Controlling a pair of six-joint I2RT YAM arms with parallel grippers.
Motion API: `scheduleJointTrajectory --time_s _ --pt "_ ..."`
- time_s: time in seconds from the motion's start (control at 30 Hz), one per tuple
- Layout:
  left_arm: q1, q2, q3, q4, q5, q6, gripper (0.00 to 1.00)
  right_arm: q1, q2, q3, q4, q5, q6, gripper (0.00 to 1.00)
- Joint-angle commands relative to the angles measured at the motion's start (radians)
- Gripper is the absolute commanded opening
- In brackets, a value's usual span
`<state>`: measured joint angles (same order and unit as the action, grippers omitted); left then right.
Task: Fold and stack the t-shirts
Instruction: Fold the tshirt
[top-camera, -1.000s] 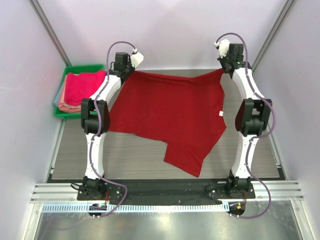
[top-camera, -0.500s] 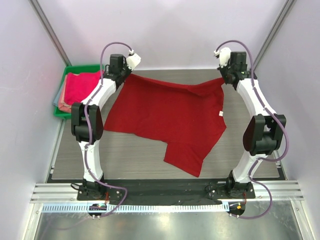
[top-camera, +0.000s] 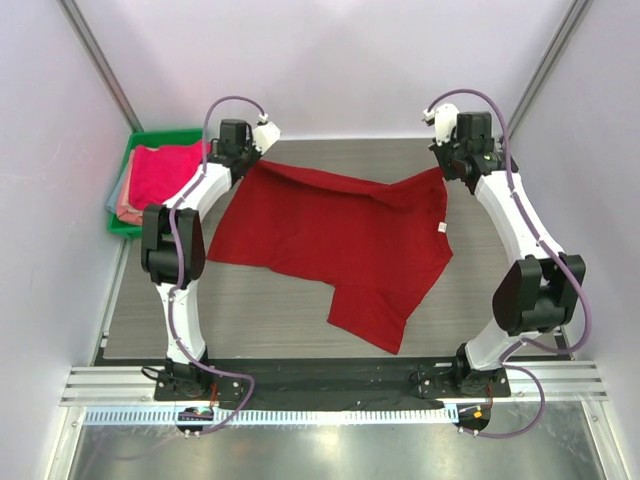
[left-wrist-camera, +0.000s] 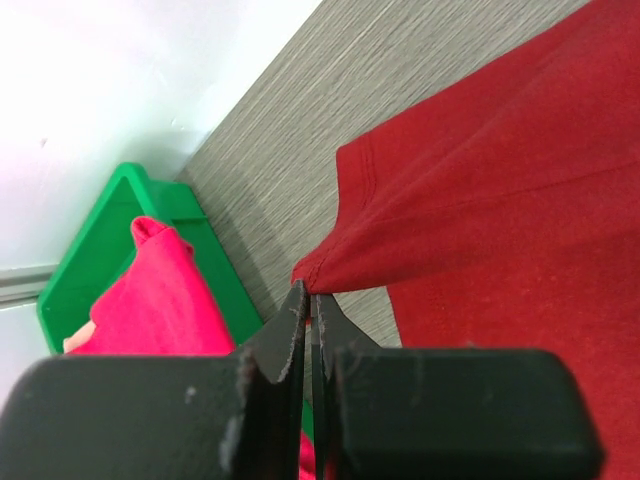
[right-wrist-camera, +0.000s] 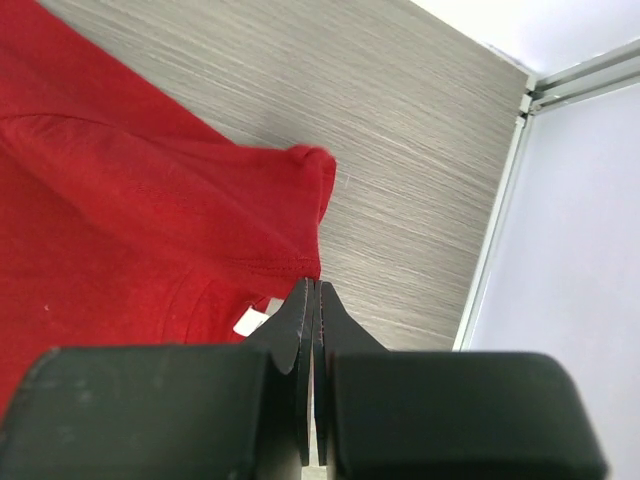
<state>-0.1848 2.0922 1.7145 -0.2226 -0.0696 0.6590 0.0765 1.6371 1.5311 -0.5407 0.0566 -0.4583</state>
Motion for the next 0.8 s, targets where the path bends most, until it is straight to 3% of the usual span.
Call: scheduleJointTrajectory --time_s 0.0,0.77 --pt "0.01 -0.063 0.007 0.019 -0.007 0.019 0.0 0.003 -0.071 0.015 -0.018 -0.004 0.036 0.01" --pt "0.024 -0.12 -0.161 -0.015 -0.029 0.051 0.0 0.055 -0.226 -0.147 -0.134 -0.132 0.181 0.01"
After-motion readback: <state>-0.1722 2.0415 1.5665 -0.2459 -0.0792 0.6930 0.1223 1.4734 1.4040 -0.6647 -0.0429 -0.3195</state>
